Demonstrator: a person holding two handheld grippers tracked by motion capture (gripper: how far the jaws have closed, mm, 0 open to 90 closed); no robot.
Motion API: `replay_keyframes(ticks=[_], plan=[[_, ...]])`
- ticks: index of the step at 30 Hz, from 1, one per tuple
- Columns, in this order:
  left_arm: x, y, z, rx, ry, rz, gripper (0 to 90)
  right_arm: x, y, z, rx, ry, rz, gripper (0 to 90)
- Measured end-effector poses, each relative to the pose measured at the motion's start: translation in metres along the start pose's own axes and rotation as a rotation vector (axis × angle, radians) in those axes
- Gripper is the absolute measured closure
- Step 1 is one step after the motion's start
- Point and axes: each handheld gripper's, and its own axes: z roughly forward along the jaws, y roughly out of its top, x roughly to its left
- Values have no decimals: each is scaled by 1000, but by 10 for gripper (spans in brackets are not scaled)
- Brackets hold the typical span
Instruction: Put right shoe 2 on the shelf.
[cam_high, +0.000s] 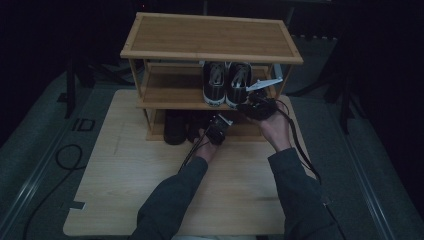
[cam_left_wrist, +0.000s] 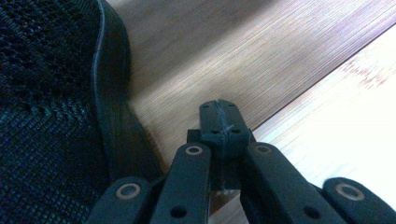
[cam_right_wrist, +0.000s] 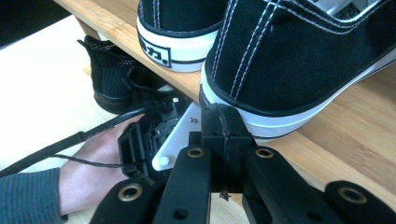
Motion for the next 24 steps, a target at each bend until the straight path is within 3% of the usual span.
replay_keyframes(ticks=[16, 20, 24], plan=[[2, 0, 0, 1, -19, -3, 900, 0, -10, -4, -15, -16, 0, 883], [2, 0, -1, 5, -3, 6, 900, -4, -25, -17, -22, -31, 13, 871], [2, 0, -1, 6, -9, 2, 900, -9, -44, -21, 6, -65, 27, 865]])
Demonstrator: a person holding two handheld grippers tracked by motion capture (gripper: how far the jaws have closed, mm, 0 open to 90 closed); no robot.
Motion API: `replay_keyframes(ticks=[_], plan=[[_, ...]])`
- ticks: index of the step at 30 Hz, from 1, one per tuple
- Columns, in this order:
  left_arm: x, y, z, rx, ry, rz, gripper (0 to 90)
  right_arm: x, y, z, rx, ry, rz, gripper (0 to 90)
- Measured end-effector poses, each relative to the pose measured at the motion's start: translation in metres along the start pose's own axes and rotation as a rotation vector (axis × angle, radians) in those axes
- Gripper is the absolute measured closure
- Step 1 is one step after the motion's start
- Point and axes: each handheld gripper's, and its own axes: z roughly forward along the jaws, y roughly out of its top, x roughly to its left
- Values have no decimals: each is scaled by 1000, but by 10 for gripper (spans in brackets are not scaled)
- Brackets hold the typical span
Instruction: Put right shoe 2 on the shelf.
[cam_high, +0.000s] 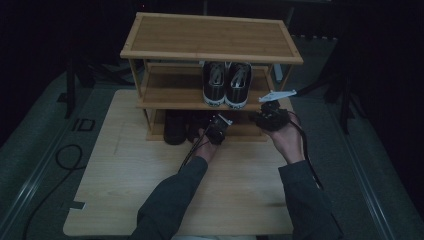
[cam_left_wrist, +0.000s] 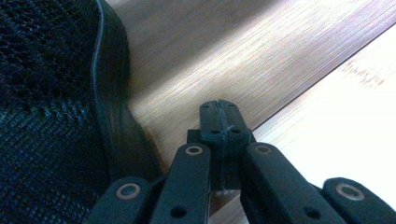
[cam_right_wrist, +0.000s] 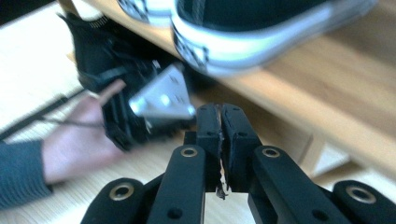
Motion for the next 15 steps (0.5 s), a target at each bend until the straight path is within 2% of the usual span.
replay_keyframes(ticks=[1, 3, 8, 15], plan=[[0, 0, 0, 0, 0, 0, 900, 0, 0, 0, 0, 0, 0, 865], [0, 0, 0, -1, -10, -3, 900, -5, -14, 3, 21, -7, 17, 863], [0, 0, 1, -3, -9, -3, 900, -10, -31, 12, 55, -2, 42, 863], [0, 0, 0, -2, -9, 0, 900, -10, -49, 25, 99, -8, 52, 864]])
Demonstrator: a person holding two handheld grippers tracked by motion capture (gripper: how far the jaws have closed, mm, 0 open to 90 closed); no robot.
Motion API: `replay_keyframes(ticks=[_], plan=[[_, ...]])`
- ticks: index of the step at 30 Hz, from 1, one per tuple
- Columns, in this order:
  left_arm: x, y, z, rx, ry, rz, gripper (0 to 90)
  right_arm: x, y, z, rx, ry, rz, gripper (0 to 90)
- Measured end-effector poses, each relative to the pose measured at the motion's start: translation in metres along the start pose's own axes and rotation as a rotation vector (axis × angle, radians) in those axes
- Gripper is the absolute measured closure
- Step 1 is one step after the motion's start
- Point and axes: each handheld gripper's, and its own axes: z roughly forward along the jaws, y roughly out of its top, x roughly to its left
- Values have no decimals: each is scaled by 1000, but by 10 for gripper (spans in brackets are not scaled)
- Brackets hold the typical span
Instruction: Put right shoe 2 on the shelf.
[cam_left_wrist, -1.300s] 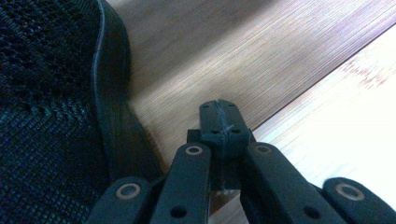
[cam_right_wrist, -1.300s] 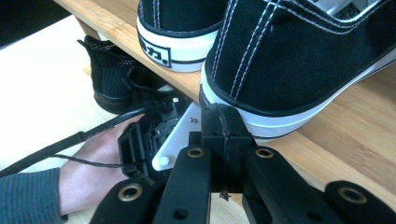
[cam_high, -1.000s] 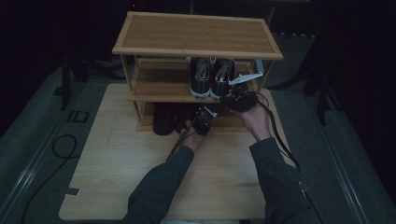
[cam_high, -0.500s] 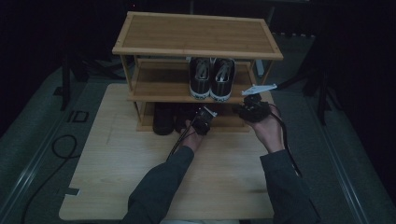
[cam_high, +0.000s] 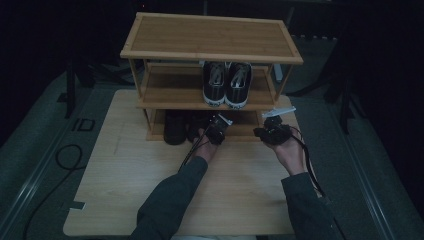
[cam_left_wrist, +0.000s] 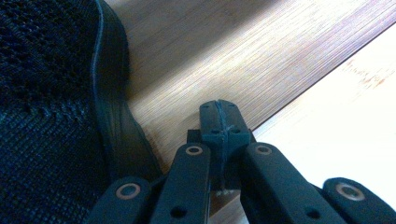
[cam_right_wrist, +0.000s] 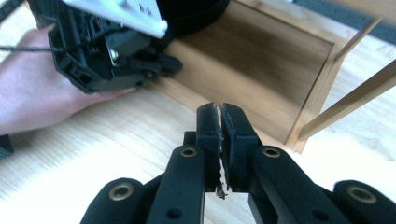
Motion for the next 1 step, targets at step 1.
replay_keyframes(ticks=[1], plan=[[0, 0, 0, 0, 0, 1, 900, 0, -2, 2, 2, -1, 0, 864]])
